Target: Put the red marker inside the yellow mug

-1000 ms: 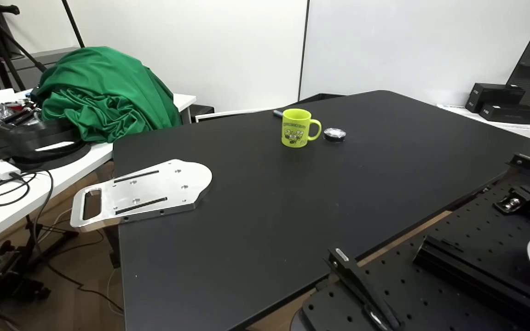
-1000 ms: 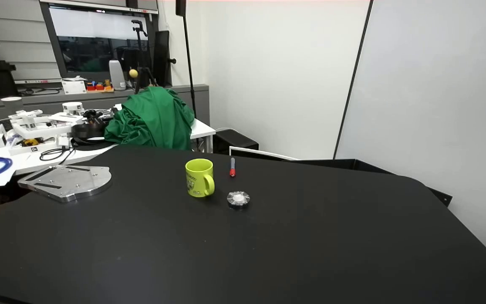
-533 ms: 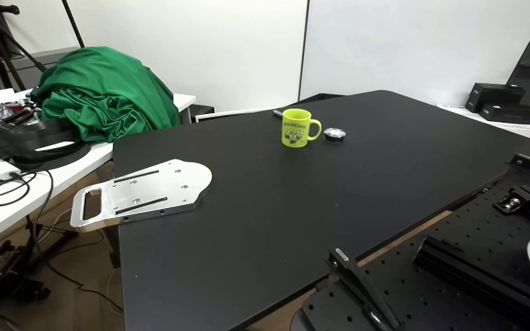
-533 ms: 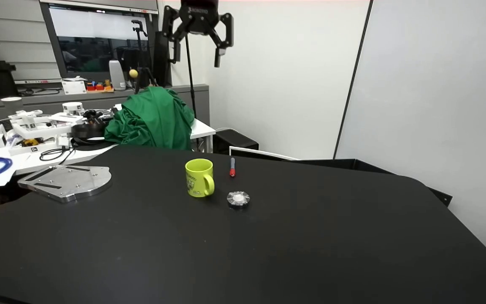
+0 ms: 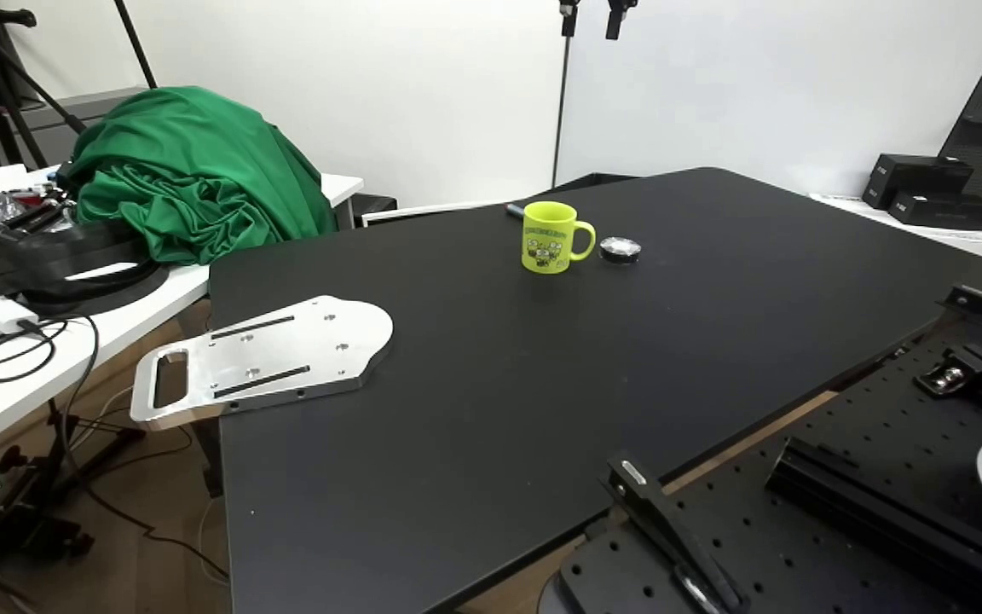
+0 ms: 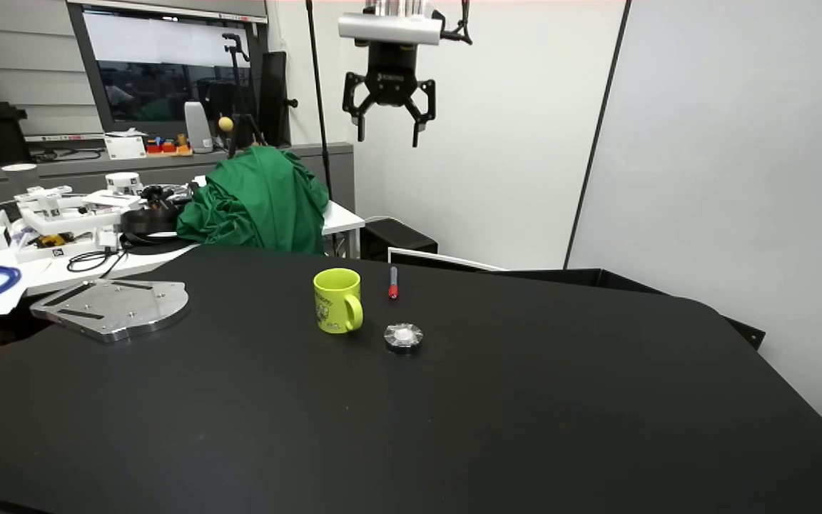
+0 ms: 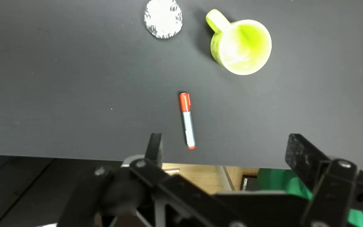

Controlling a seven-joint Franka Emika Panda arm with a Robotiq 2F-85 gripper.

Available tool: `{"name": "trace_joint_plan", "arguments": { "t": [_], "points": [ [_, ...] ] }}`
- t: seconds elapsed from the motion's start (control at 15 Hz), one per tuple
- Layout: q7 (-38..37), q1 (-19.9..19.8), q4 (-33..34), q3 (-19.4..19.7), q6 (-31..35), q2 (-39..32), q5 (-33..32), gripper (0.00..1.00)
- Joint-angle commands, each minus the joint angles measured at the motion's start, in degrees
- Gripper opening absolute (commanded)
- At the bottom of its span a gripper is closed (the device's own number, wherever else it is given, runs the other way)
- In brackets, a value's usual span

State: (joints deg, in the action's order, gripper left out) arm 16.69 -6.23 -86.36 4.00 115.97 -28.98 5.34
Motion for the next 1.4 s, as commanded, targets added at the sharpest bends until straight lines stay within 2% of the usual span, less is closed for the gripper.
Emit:
{"name": "trace_joint_plan", "arguments": {
  "t": [0.0, 0.73, 1.33],
  "points": [
    [-1.8, -1.5, 14.2, -2.1, -0.7, -10.7, 0.8, 1.00],
    [-2.2, 1.2, 42.0, -4.5, -1.2, -35.9, -2.5, 1.00],
    [-3.3, 1.0, 50.2, -3.9, -3.3, -46.5, -4.2, 1.00]
  ]
}}
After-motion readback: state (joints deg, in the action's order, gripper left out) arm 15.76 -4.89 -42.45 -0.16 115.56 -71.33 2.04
